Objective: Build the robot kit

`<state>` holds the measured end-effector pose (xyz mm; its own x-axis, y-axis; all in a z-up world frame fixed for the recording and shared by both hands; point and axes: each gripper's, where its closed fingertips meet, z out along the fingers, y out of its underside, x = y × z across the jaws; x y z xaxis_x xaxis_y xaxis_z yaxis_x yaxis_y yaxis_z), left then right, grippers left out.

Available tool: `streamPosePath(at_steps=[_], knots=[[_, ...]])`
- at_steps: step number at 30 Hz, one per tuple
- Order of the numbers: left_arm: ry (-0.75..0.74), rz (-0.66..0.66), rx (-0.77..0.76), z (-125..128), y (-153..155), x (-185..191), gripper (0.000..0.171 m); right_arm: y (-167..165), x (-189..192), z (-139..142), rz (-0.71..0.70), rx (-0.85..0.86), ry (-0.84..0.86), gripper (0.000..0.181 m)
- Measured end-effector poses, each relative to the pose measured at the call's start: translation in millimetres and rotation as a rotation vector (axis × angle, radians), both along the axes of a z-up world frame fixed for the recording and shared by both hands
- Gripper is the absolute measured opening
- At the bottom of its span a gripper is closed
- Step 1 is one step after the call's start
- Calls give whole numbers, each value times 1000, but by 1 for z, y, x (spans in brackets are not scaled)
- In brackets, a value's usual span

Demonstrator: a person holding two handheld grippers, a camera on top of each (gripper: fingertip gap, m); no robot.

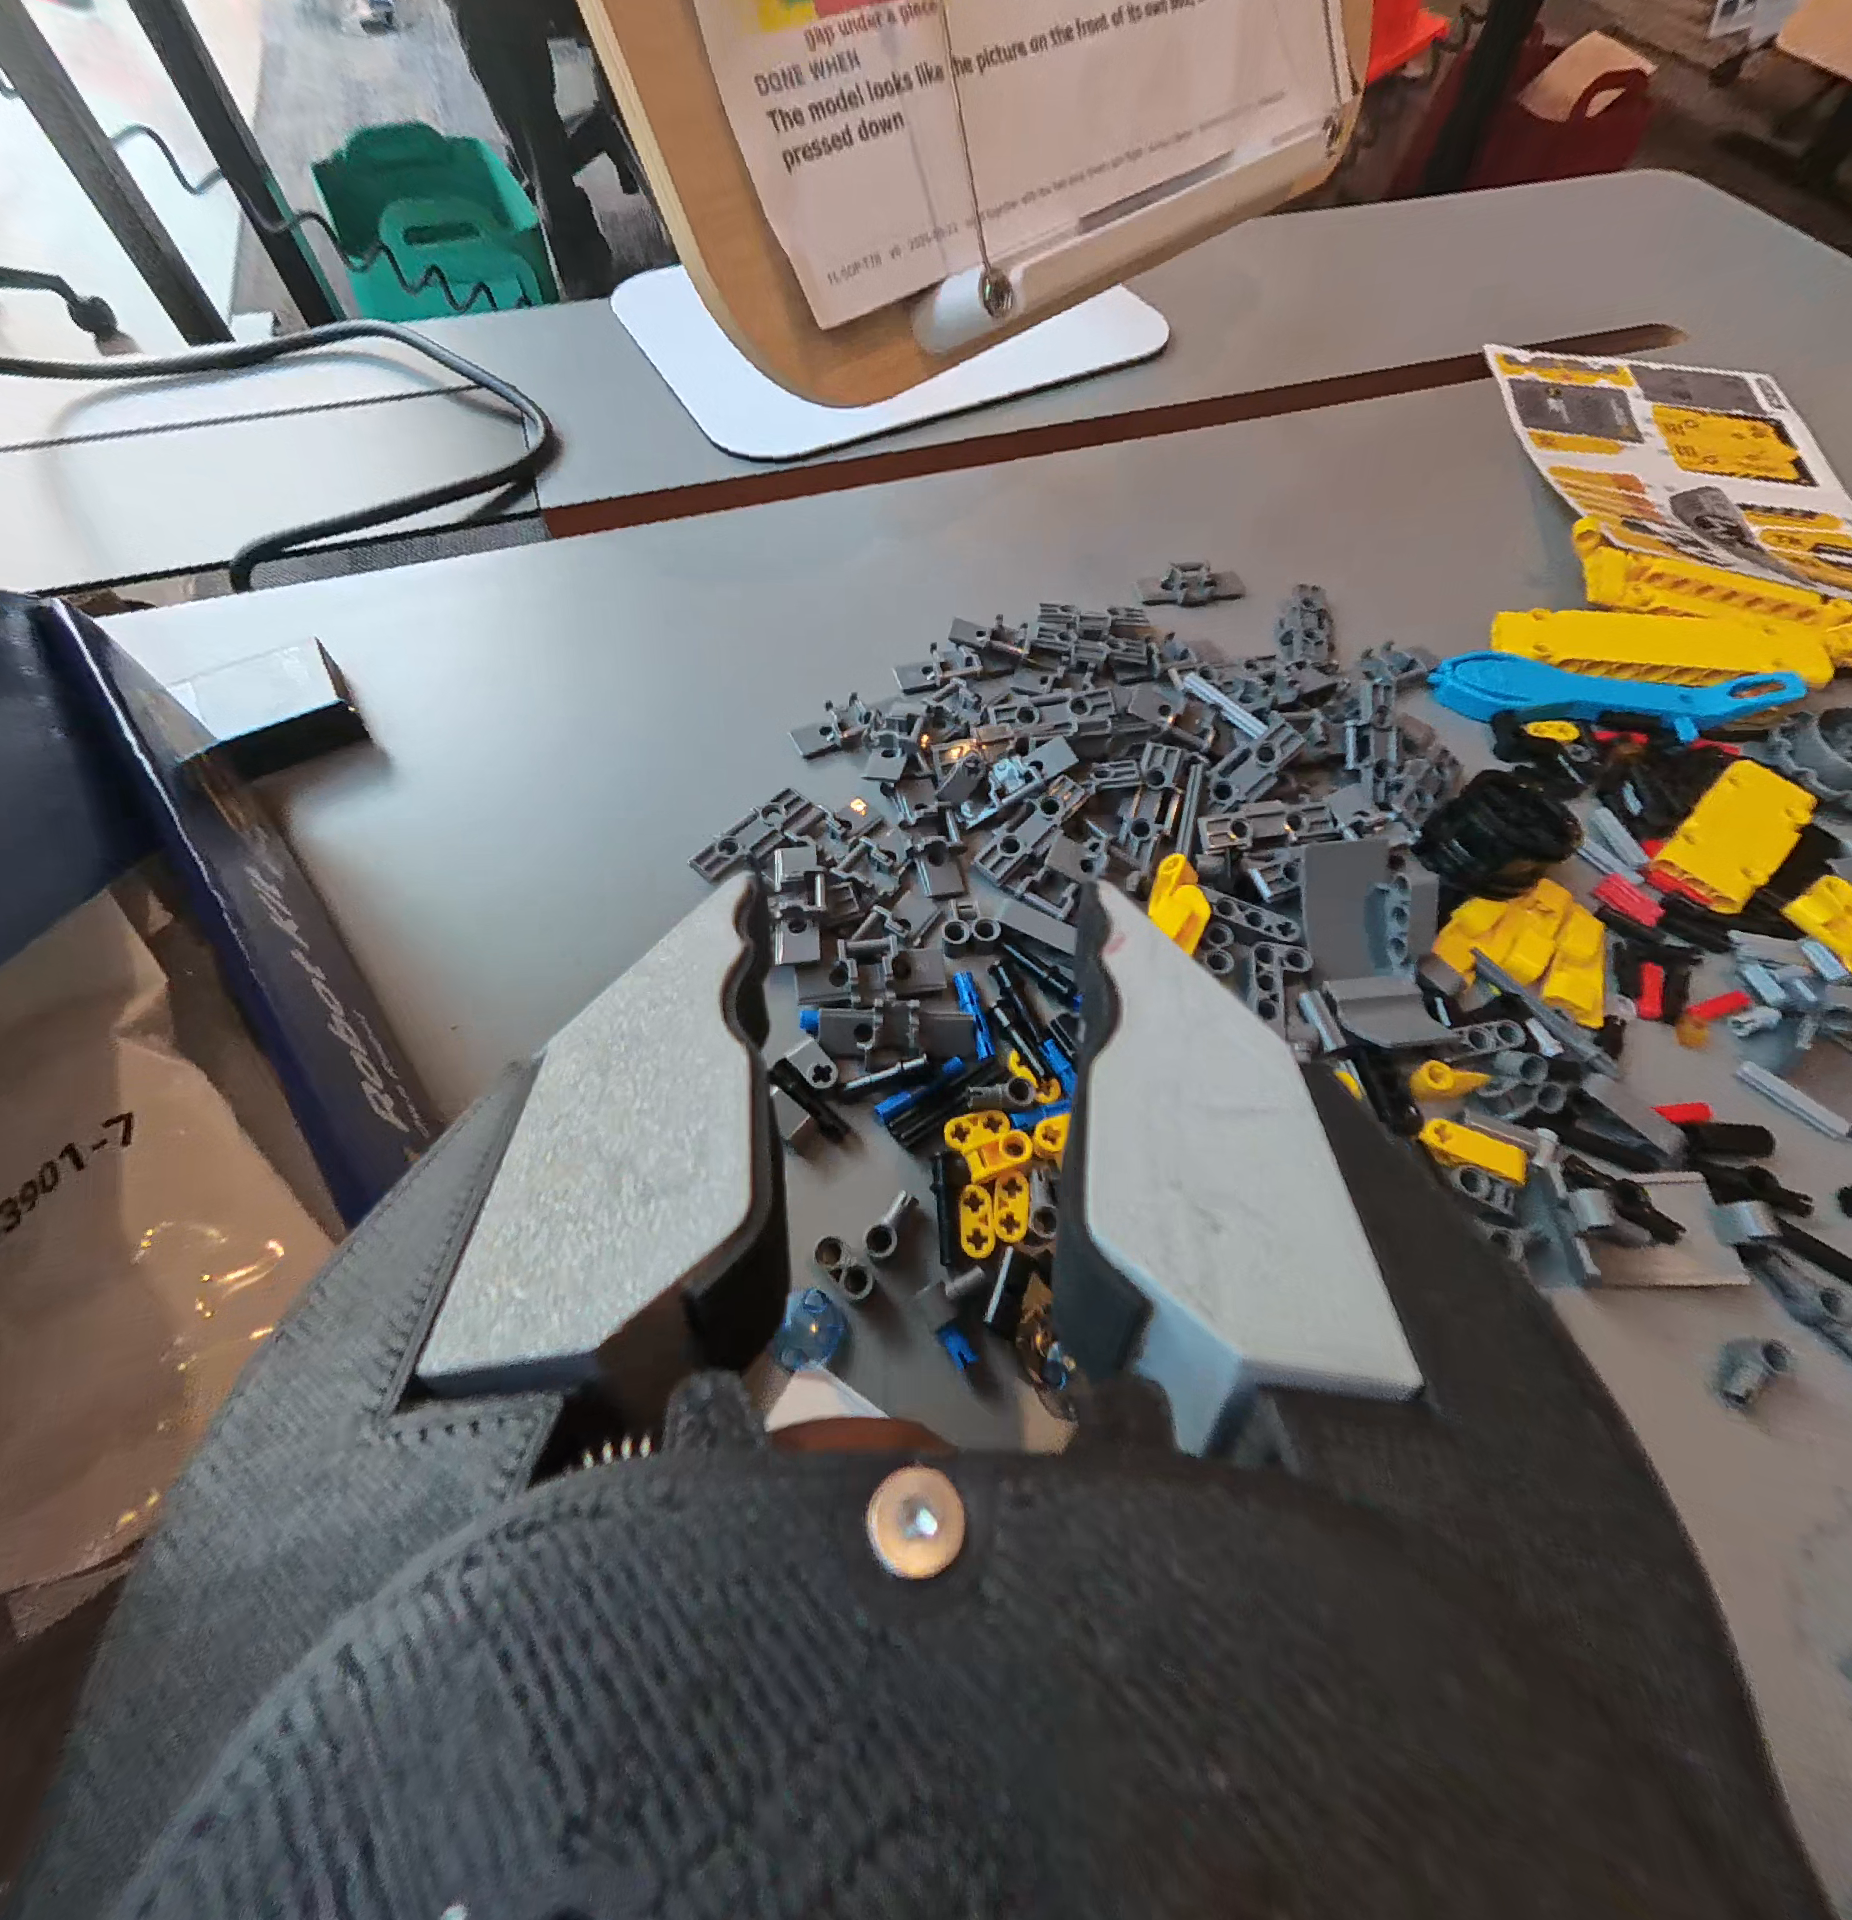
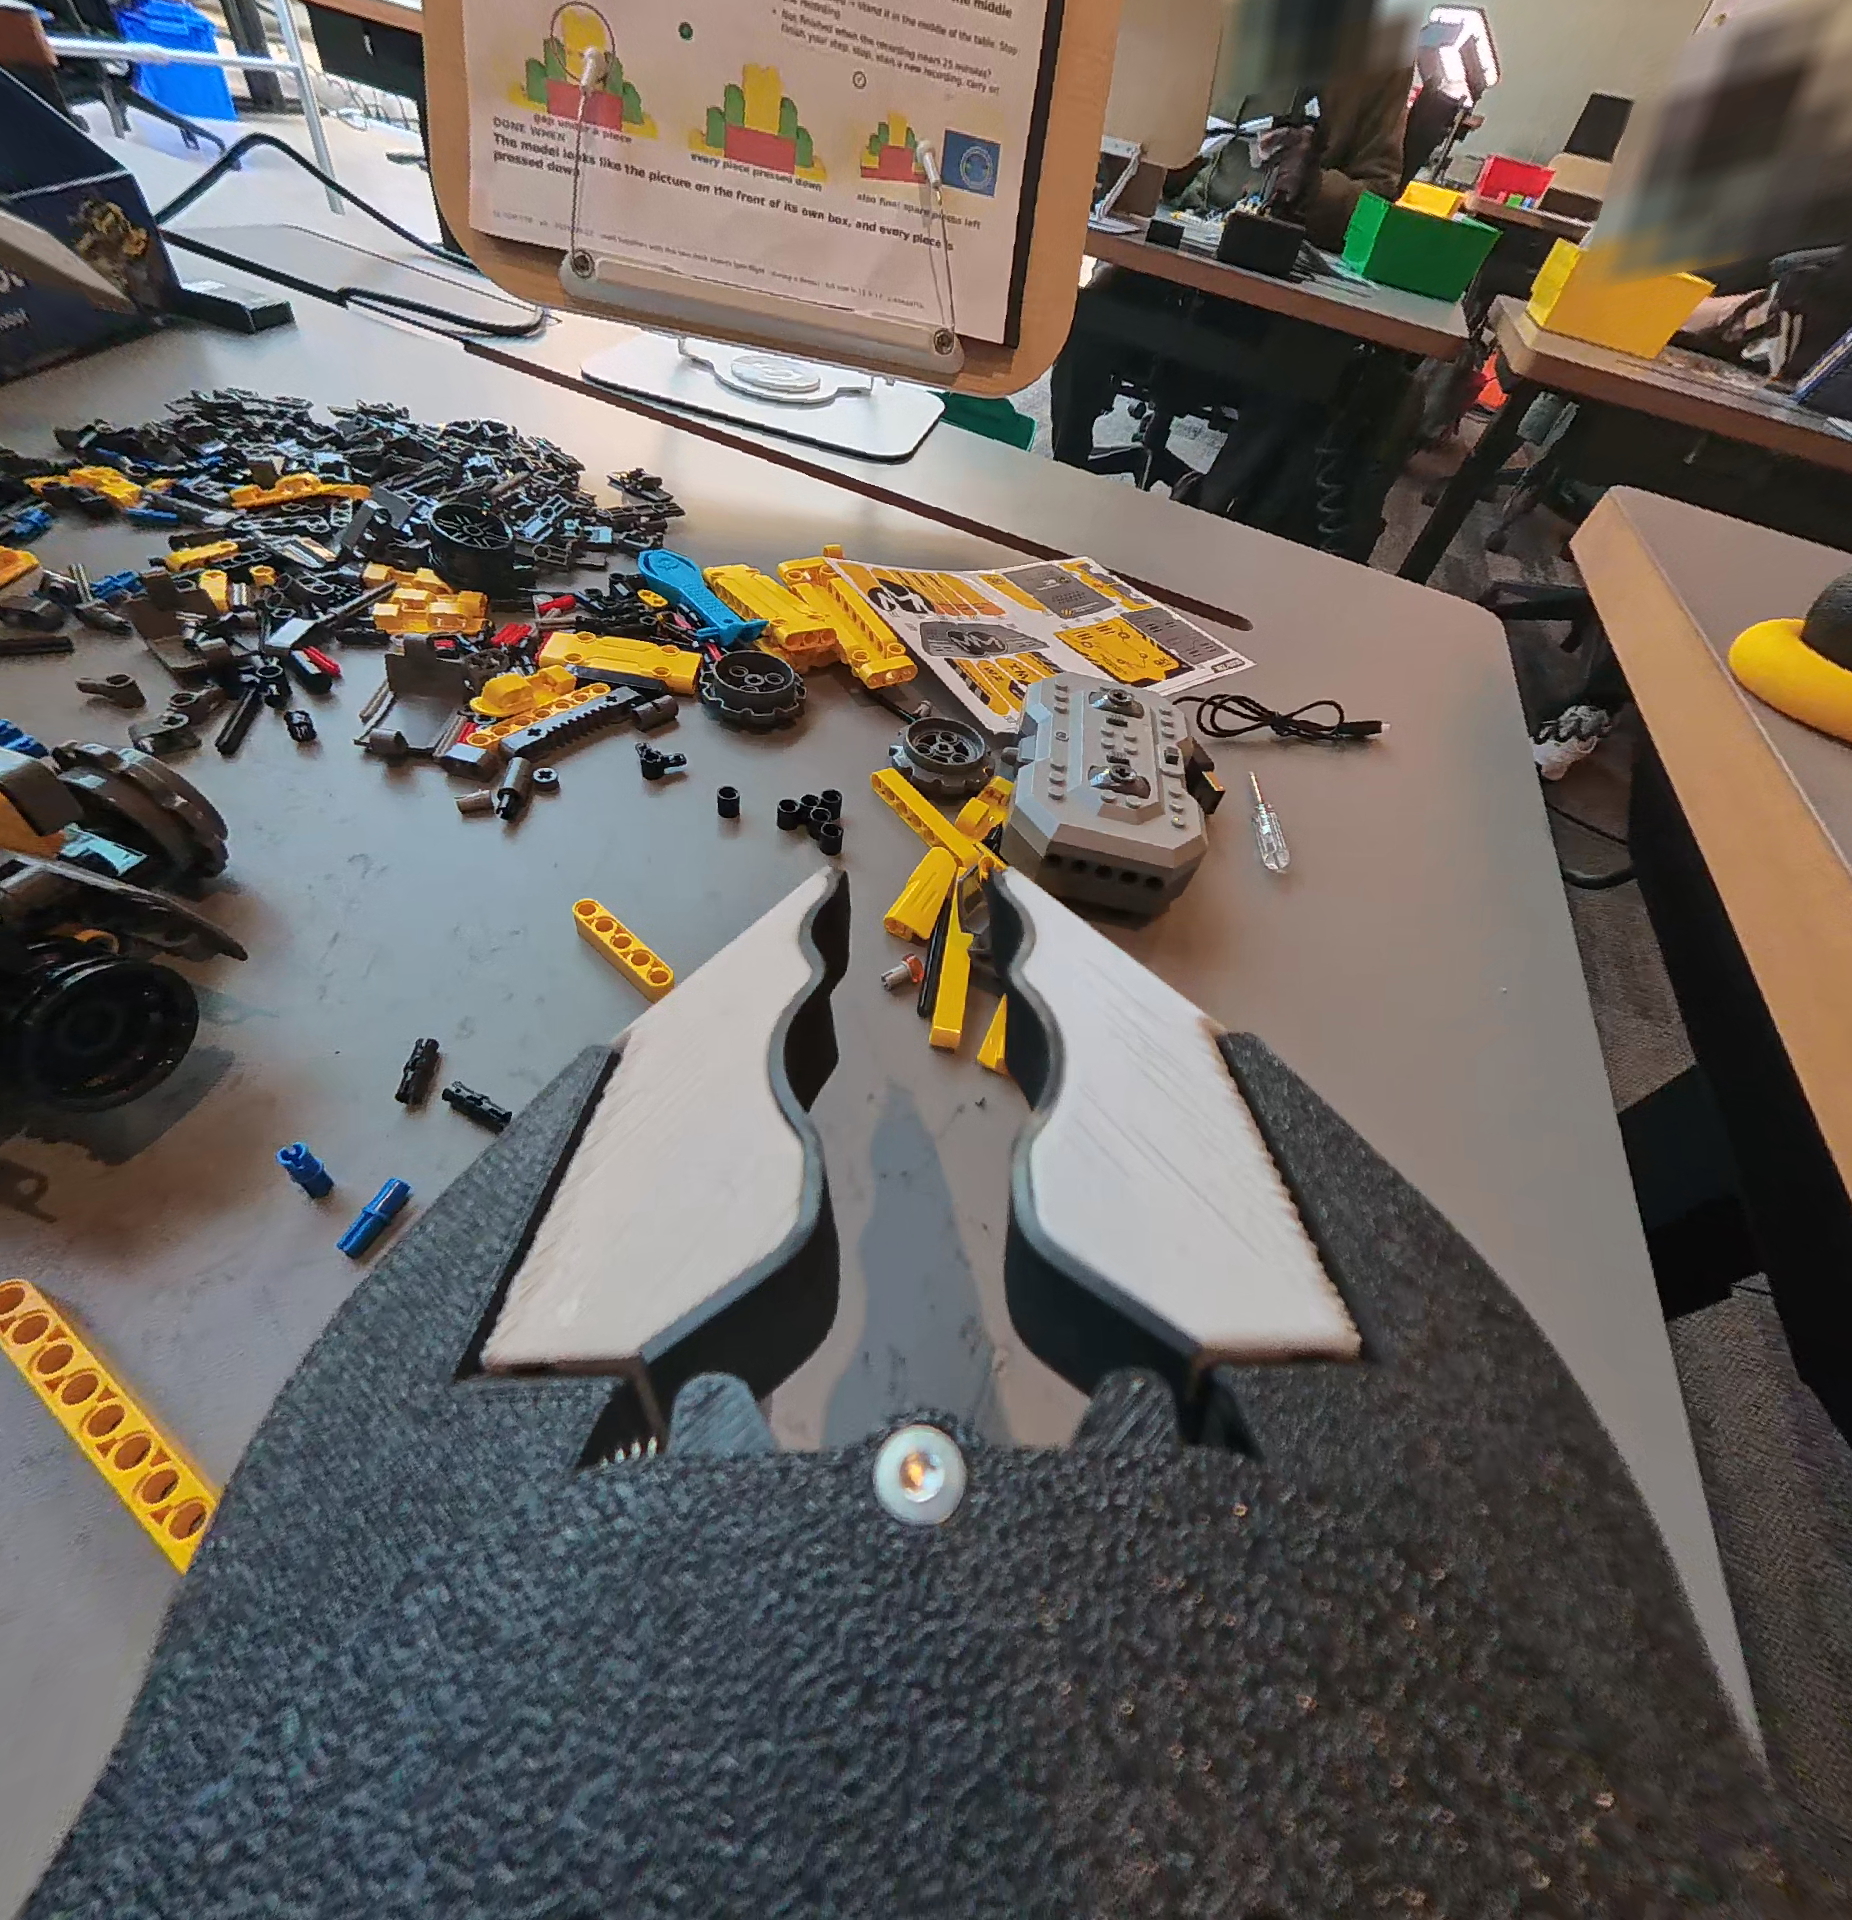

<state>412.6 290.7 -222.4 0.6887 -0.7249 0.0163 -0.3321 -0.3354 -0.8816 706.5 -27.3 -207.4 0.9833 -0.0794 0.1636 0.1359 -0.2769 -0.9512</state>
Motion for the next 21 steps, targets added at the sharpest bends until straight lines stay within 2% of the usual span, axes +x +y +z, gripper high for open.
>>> streamPosePath(at_steps=[6,14,16,18,19,21], knots=[[52,-39,22,-6,-5,4,49,-1,2,0,-11,2,-4,25],[134,-109,-54,-31,-15,9,54,0,0,0,-6,-4,-9,23],[184,-149,-93,-45,-21,11,48,0,0,0,-4,-2,-10,23],[224,-208,-123,-55,-30,15,32,0,-1,0,-1,0,-11,22],[227,-210,-125,-55,-31,14,30,-1,-1,1,0,2,-12,22],[243,-228,-105,-51,-32,16,38,-1,-1,2,2,10,-10,22]])
